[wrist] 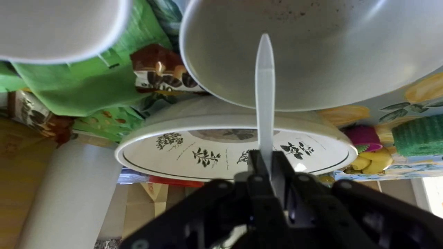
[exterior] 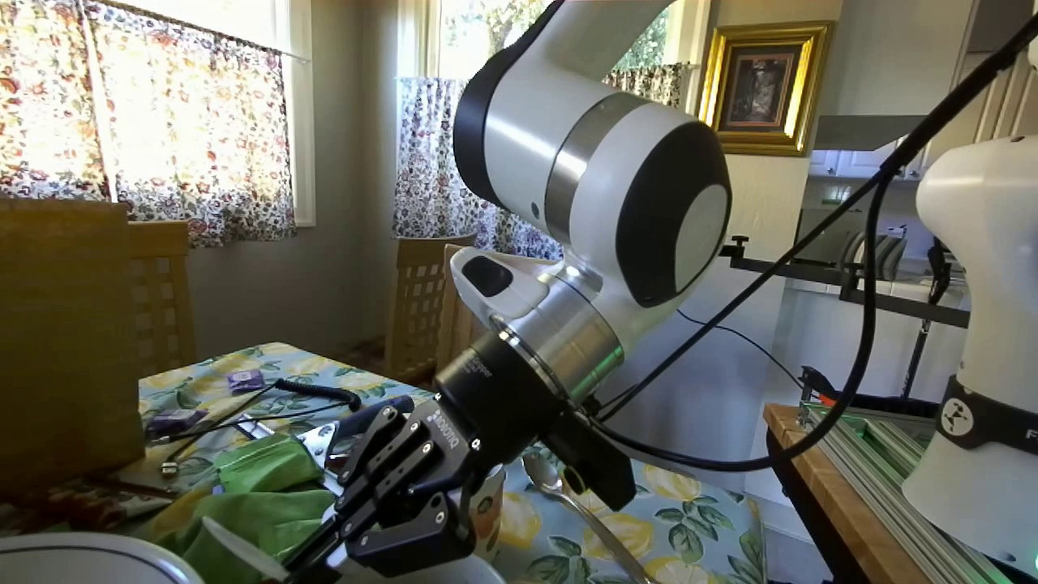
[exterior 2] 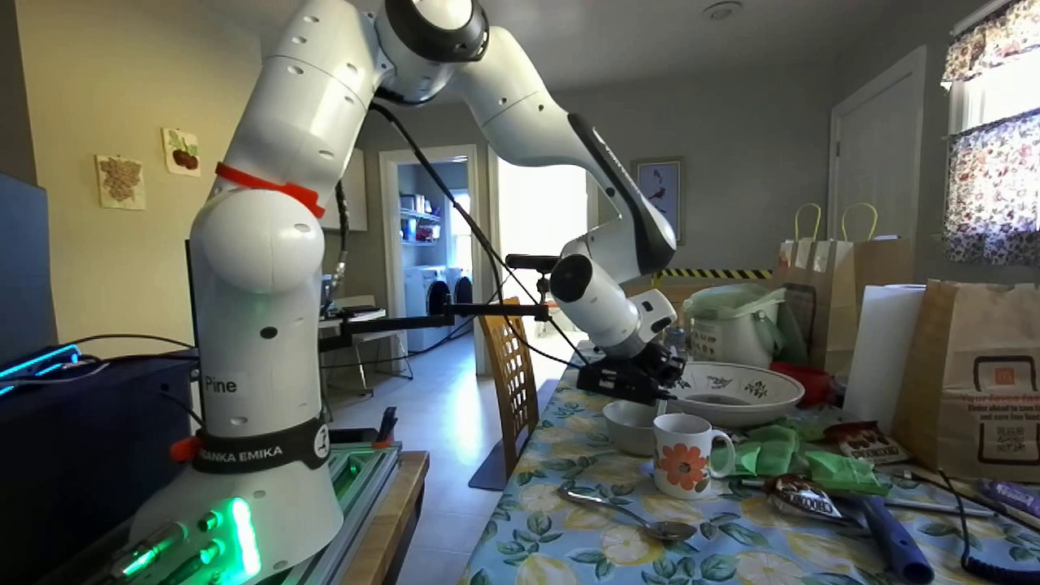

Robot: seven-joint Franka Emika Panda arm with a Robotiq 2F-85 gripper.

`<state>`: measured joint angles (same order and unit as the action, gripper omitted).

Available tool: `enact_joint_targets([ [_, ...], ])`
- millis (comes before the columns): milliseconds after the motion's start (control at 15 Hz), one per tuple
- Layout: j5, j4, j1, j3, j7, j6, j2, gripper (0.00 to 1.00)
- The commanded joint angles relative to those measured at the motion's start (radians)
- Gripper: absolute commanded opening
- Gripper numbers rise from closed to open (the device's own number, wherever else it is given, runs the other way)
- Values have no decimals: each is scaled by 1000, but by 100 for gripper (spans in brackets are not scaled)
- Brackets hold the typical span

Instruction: Use the plastic knife to stir the contents of the small white bowl

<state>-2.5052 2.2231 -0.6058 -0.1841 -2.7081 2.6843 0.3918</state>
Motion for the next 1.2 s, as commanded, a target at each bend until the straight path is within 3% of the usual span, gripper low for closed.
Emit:
enact_joint_targets([
  [0,-18,-10,-46,-55,-20,-59,33,3],
  [600,-16,-2,-115,-144,1,-137,70,3],
  [1000,-16,2,-128,-159,13,-190,84,3],
  [1067,-16,-9,-12,-42,-34,-167,72,3],
  [1133,-16,-13,-3,-25,-32,-170,75,3],
])
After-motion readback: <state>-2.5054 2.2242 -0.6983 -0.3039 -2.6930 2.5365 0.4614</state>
